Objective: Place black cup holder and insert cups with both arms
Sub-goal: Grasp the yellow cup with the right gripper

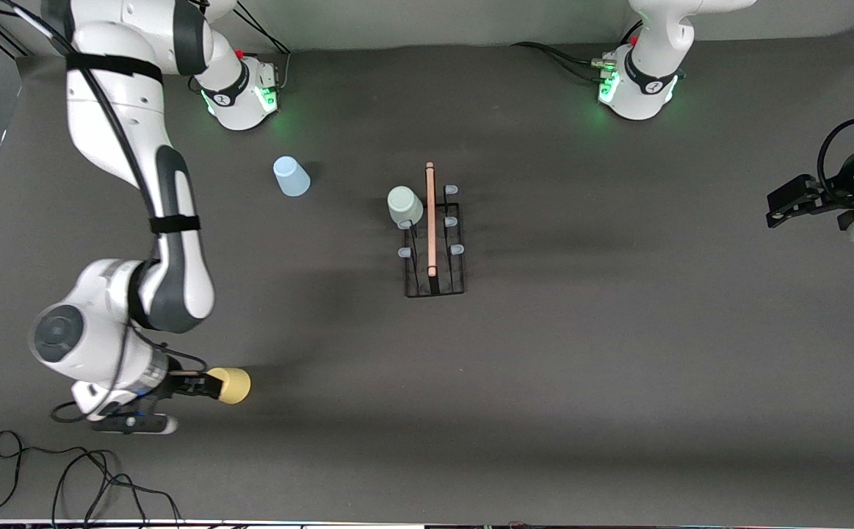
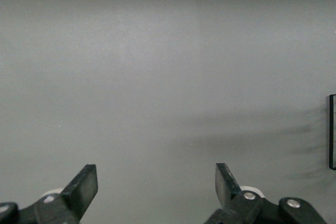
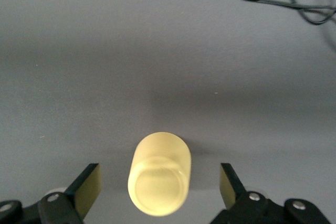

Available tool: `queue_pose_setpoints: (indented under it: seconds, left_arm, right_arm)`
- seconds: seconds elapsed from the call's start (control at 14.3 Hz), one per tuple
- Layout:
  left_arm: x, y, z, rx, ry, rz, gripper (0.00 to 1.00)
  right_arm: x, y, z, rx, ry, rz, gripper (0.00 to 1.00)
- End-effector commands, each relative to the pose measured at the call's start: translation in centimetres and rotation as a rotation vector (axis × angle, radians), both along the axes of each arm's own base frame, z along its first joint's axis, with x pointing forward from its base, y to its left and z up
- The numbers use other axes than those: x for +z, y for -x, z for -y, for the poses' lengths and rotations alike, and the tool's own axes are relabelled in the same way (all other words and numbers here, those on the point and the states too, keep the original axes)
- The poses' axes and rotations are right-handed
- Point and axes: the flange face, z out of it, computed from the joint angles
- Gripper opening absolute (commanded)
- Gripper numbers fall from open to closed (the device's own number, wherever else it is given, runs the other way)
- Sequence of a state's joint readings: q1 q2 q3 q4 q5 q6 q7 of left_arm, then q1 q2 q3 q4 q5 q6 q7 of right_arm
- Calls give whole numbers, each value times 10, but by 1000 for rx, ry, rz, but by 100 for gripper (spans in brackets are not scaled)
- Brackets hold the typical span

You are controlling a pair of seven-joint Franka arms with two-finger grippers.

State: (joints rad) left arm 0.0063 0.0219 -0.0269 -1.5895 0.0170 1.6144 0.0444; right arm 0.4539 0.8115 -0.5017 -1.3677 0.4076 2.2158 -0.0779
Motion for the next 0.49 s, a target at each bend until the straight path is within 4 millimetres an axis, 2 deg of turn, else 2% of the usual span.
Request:
queue_pose_setpoints:
  seconds: [0.0,0.28,0.35,0.42]
  left_arm:
    - [0,3,-2,-8,-11,8,100]
    - [-1,2,-2,-8,-11,5,100]
    - [-3,1,-3,-6,-11,2,100]
    - [-3,1,-2,-8,-11,3,100]
  right_arm:
    - [-19,-7,-1,-2,-30,9,100]
    - [-35,-1,3,-17,-40,-24,100]
    - [-39,0,3,-20,-39,-31,97]
    - [-42,1,3,-23,-40,-40,80]
